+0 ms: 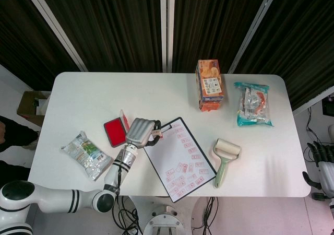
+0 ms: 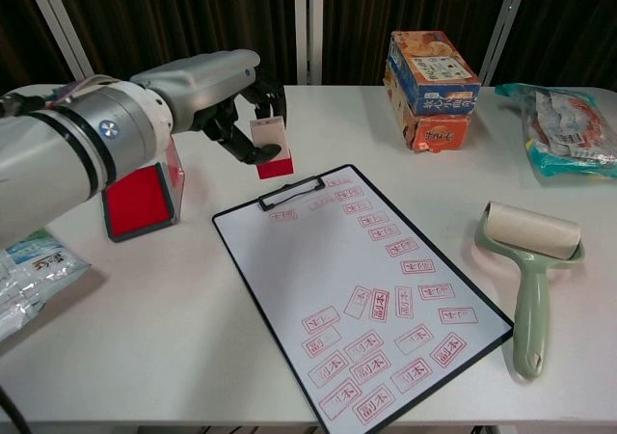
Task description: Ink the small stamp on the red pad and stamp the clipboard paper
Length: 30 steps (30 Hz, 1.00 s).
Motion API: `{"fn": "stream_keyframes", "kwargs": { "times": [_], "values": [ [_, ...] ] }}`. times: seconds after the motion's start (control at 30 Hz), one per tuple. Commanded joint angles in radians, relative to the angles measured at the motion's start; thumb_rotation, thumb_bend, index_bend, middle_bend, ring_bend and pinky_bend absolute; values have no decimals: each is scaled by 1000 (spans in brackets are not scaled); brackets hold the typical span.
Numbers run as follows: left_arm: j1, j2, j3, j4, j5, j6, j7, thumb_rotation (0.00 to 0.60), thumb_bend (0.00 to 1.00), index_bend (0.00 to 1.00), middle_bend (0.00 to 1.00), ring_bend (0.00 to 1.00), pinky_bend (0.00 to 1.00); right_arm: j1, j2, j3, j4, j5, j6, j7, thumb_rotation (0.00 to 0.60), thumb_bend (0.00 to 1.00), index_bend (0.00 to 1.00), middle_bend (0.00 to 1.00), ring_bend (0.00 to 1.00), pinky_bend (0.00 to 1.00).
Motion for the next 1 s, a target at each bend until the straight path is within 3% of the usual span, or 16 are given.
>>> {"fn": "stream_keyframes", "kwargs": {
  "times": [0.03,0.3,0.5,1.0],
  "values": [
    [81,99,76,-103,89,56,-56,600,485,746,756,1000,1000,-1,1,1,-5,-3,6,-5,600,262,0,0,0,0],
    [241,176,278,-71,335,171,-206,600,482,744,755,1000,1000,4,1,4,-17,-2,4,-21,600,263,0,0,0,0],
    [328,175,368,12,433,210,-296,600,480,741,754,1000,1000,10,11,4,-43,-6,7,-47,600,262,0,0,0,0],
    [401,102,402,274,579,193,-457,600,451,712,737,1000,1000,1,23,1,-78,-8,28,-80,600,263,0,0,0,0]
  ]
}}
